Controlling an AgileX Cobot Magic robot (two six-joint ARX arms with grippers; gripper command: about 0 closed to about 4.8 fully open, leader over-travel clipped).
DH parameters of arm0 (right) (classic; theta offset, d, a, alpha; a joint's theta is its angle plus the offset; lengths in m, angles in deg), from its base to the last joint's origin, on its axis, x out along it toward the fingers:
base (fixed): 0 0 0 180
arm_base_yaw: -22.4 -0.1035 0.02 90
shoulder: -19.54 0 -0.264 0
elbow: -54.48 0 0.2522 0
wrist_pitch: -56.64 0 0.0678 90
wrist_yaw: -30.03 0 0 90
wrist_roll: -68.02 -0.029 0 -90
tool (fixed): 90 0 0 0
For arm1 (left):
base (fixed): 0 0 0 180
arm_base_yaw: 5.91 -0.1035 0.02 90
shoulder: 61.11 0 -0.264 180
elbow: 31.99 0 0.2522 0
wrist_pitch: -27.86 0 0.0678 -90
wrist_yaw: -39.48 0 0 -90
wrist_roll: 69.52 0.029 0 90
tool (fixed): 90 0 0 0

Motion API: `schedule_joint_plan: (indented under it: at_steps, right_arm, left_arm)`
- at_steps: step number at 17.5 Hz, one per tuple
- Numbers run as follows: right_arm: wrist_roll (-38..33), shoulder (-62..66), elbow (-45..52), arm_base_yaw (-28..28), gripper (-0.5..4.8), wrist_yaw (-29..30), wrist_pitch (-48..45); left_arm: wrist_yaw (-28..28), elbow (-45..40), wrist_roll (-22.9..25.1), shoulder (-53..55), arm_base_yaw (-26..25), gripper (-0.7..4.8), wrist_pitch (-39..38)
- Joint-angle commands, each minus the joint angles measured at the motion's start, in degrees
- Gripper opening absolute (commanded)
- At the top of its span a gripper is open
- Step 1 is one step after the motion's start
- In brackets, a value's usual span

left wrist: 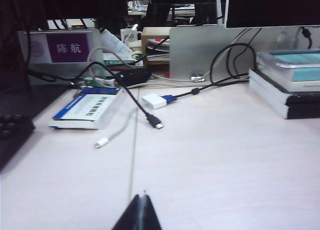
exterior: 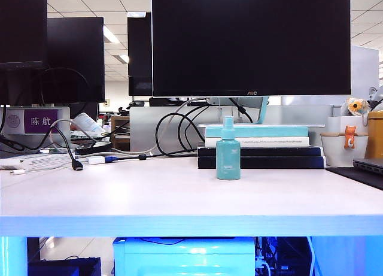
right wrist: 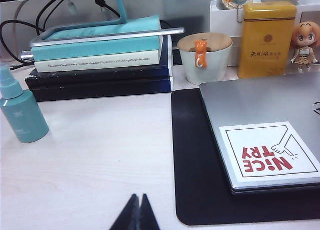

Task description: Pick up the sprayer with the left hand and remove the lid with the right hand then place it on the table.

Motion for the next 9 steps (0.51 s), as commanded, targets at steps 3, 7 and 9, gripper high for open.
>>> schedule_joint_plan:
  at_steps: [3,7,9]
  right_arm:
    - [-0.3,0.0,0.3,0.0,0.0,-0.2,-1.0]
    - [-4.2,0.0,-0.2,-0.2,-0.01,-0.2,-4.5]
    - [-7.2,0.0,-1.6,-0.2,-0.02,-4.4,-4.6]
  left_arm:
    - [-3.6,0.0,-3.1,-0.1,0.0,-0.01,0.4]
    - [-14.9,2.7,-6.3,-0.1,0.0,0.4,11.5]
    - [-14.3,6.4,-5.6,0.0,0.0,0.4,9.6]
